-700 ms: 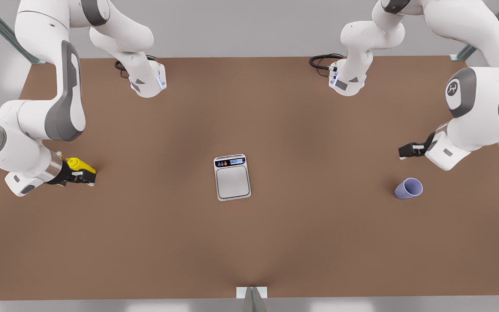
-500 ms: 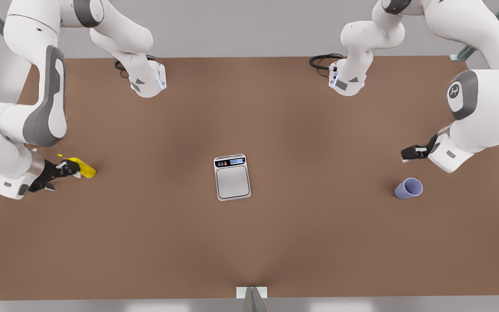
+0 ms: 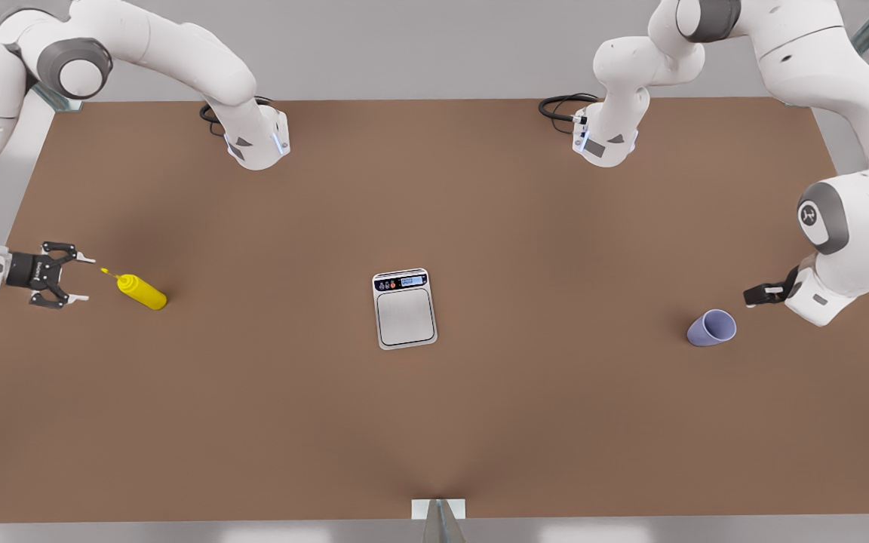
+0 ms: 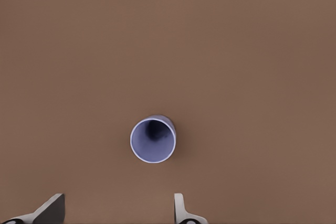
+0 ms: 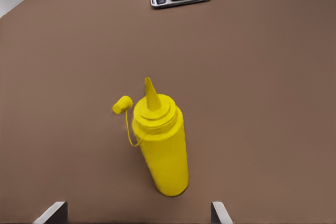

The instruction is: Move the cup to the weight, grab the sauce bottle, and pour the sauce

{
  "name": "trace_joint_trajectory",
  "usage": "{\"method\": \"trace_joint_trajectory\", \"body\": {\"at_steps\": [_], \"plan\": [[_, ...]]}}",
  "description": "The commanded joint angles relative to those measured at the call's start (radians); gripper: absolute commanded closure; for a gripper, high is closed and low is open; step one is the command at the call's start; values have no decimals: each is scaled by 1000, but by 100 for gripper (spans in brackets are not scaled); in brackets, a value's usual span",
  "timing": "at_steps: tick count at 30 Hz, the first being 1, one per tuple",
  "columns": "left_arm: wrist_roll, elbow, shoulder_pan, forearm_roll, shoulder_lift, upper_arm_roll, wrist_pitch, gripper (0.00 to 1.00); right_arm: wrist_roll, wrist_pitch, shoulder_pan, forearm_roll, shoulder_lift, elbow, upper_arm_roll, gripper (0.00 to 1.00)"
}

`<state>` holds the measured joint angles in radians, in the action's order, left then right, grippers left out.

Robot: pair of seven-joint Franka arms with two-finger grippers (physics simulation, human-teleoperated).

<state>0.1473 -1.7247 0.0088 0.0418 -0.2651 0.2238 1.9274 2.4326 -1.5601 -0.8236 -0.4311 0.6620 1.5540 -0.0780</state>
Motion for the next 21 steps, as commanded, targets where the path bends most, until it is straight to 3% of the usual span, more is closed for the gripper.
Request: {"method": "trace_joint_trajectory", "body": {"at_steps": [1,7,21], "plan": [[0,-7,-1,-10,-2,0,12,0,14,0,-3,0,8,0,0,0],[-15,-18,-12,-148,-51,-7,38,0,56,-20,-111,-100,99,92,0,0],[-17,-182,-40,-148,-128,-11,332,0,155,-80,-147,-255,162,101,-5,0]]}}
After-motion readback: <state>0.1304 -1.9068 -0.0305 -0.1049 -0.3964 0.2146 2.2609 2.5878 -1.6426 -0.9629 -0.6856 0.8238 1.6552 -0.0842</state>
